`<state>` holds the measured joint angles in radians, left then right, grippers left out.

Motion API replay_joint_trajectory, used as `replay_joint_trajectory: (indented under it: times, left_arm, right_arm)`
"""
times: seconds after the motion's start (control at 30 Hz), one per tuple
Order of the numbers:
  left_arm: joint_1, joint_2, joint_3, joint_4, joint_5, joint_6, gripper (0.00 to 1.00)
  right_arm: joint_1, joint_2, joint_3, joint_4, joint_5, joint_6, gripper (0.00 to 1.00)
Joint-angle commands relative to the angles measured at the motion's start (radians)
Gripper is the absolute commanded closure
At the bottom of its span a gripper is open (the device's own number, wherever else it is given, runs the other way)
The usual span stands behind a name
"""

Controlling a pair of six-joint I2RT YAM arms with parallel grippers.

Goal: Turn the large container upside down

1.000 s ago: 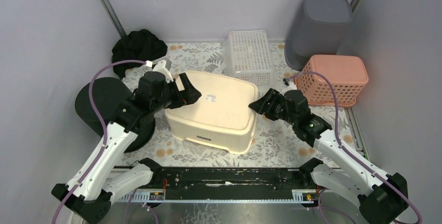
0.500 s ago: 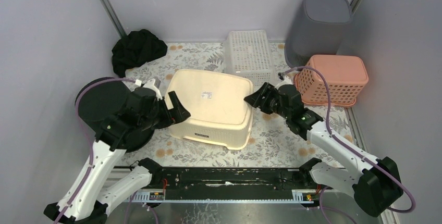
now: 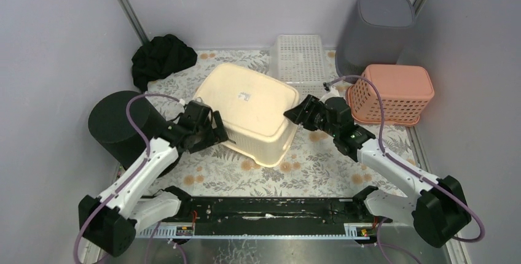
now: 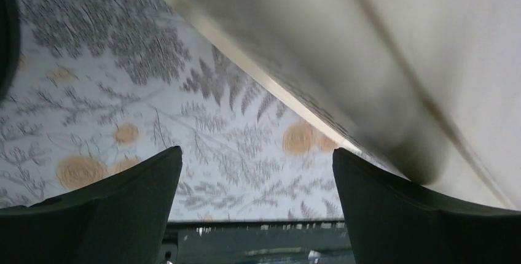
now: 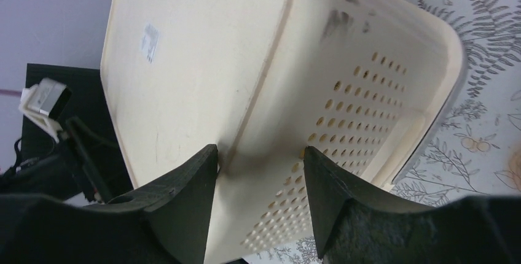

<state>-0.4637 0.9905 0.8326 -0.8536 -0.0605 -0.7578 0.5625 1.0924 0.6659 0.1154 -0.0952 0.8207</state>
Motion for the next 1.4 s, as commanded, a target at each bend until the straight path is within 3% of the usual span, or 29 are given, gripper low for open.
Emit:
replay_joint_trajectory:
  times: [0.0,0.23,0.5,0.7,0.83,1.0,1.07,1.23,1.37]
  left_arm:
    - [0.086,0.120,0.096,0.351,-0.137,-0.003,0.00]
    - [0.222,0.390,0.244,0.546,-0.102,0.026,0.00]
    - [0.279,0.753,0.567,0.580,-0.011,0.057,0.00]
    - [0.315,0.841,0.687,0.594,0.003,0.143,0.00]
    - [0.340,0.785,0.662,0.532,-0.033,0.162,0.00]
    - [0.362,0.640,0.549,0.519,-0.091,0.167,0.00]
    - [0.373,0.586,0.514,0.509,-0.104,0.163,0.00]
    - [0.380,0.426,0.385,0.539,-0.124,0.185,0.00]
    - [0.381,0.302,0.244,0.579,-0.192,0.197,0.00]
  right_arm:
    - [0.043,0.120,0.014,-0.130,-0.092,-0.098,0.42]
    - [0.162,0.379,0.203,-0.117,-0.114,-0.145,0.43]
    - [0.177,0.680,0.497,-0.110,-0.123,-0.175,0.39]
    - [0.174,0.923,0.783,-0.188,-0.127,-0.241,0.35]
    - [0.174,1.022,0.897,-0.227,-0.158,-0.277,0.32]
    - [0.174,0.898,0.794,-0.149,-0.200,-0.309,0.18]
    - [0.174,0.816,0.738,-0.141,-0.207,-0.336,0.01]
    - [0.174,0.588,0.587,-0.216,-0.084,-0.409,0.01]
    - [0.171,0.401,0.474,-0.283,0.116,-0.486,0.01]
